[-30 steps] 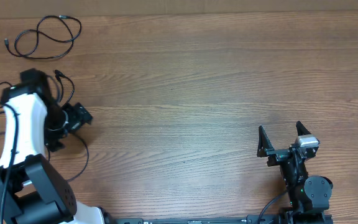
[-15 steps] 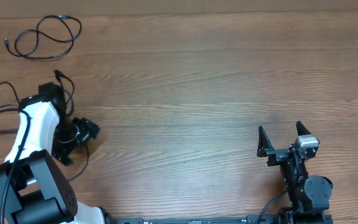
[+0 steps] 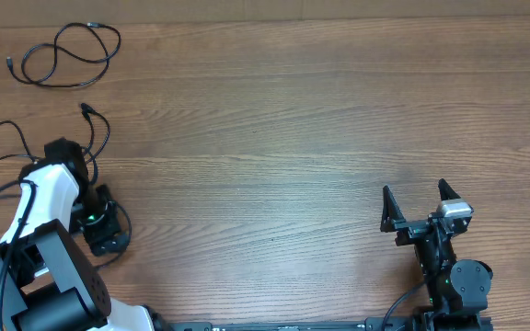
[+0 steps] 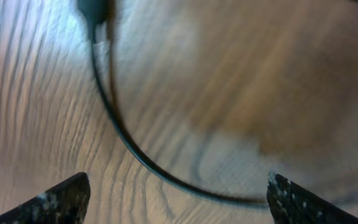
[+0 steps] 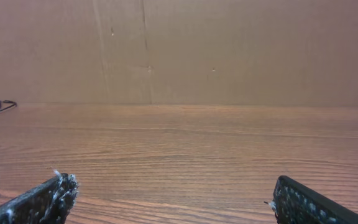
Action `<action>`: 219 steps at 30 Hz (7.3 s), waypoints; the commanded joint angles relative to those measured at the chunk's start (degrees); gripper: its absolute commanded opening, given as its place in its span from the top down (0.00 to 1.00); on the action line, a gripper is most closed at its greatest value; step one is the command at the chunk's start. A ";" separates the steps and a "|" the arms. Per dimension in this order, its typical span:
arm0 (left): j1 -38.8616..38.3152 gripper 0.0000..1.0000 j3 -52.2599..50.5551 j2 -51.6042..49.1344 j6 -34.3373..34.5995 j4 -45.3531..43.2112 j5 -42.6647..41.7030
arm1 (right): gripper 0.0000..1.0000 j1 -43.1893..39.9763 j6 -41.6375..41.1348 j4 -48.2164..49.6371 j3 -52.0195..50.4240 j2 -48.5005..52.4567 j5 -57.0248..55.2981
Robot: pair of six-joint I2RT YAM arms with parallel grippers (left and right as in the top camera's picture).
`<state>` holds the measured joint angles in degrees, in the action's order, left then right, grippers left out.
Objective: Untangle cables
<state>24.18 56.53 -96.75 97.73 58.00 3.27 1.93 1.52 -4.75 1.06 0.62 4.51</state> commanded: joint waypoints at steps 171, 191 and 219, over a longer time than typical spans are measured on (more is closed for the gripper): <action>-28.61 0.00 -8.04 54.31 -103.51 -8.20 -7.54 | 0.00 0.26 0.07 0.20 -0.59 -0.39 0.09; -28.72 0.00 -29.40 82.84 -109.94 -25.11 -8.26 | 0.00 0.26 0.07 0.20 -0.59 -0.39 0.09; -26.58 0.00 -49.88 95.73 -107.69 -52.41 -8.20 | 0.00 0.26 0.07 0.20 -0.59 -0.39 0.09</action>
<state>-3.36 9.58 -3.05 -11.03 7.51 -4.38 1.93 1.50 -4.73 1.06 0.62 4.51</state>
